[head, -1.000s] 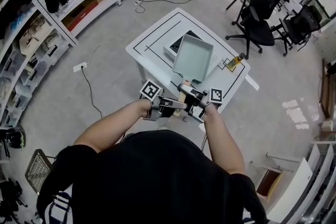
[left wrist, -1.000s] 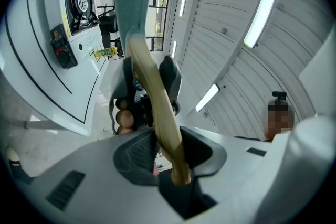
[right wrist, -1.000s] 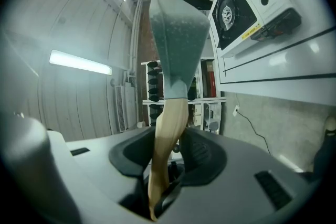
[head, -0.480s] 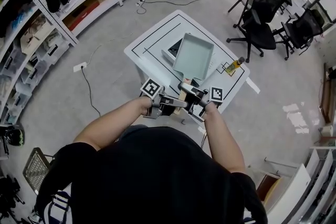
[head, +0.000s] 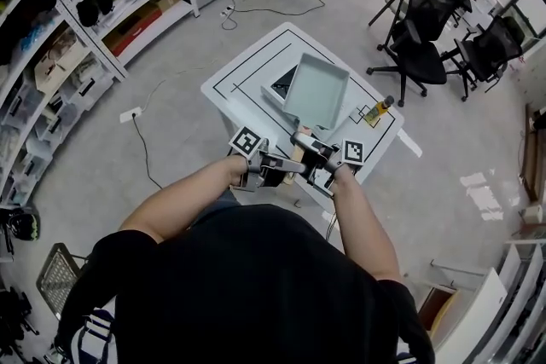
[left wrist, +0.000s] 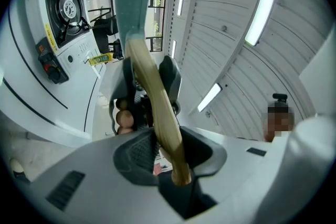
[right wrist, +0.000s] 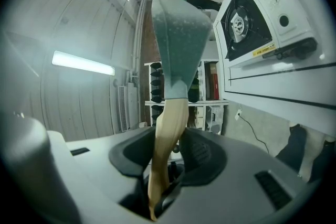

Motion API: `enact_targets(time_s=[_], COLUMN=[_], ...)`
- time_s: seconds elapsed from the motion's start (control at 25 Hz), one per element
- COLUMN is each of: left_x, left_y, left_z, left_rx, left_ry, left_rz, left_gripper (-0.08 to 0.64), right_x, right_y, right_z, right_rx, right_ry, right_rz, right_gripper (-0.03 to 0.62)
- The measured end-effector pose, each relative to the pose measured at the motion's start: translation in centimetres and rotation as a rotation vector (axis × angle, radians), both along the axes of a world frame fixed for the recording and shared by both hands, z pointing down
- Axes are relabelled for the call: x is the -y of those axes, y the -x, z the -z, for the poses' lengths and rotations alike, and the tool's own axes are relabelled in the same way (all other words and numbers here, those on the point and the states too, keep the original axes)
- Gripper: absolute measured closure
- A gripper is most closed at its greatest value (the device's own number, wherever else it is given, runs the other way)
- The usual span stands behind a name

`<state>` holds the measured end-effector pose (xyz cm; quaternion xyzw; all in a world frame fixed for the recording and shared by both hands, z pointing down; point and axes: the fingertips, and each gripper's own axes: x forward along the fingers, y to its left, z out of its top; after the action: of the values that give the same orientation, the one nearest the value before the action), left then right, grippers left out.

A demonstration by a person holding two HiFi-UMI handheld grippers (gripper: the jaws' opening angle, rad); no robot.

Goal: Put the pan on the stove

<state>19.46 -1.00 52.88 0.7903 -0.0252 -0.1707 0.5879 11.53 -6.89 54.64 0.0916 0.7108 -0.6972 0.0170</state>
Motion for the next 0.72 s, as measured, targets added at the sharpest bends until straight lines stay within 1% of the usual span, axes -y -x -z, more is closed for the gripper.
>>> enact_targets(time_s=[0.32,0.56,0.72], left_x=[0.7,2.1,2.9], left_y=[1.2,2.6,4.2], left_z=[-0.1,-0.5,-0.3], left_rx=[-0.026,-0.033,-0.050], left_ry=[0.000,-0.004,-0.005], left_rz=[-0.011,-0.056,-0.097], left_gripper=[0.435,0.434,0.434], right_x=[0.9,2.6,3.7], right_y=[1.0,2.1,3.5], right_z=[-0.3,-0.6,-0.7], right_rx=[-0.013,-0.027,-0.043], right_ry=[-0.006,-0.007,-0.003], right_rz=[-0.017,-0.055,-0.095], right_gripper=[0.456,0.456,0.456])
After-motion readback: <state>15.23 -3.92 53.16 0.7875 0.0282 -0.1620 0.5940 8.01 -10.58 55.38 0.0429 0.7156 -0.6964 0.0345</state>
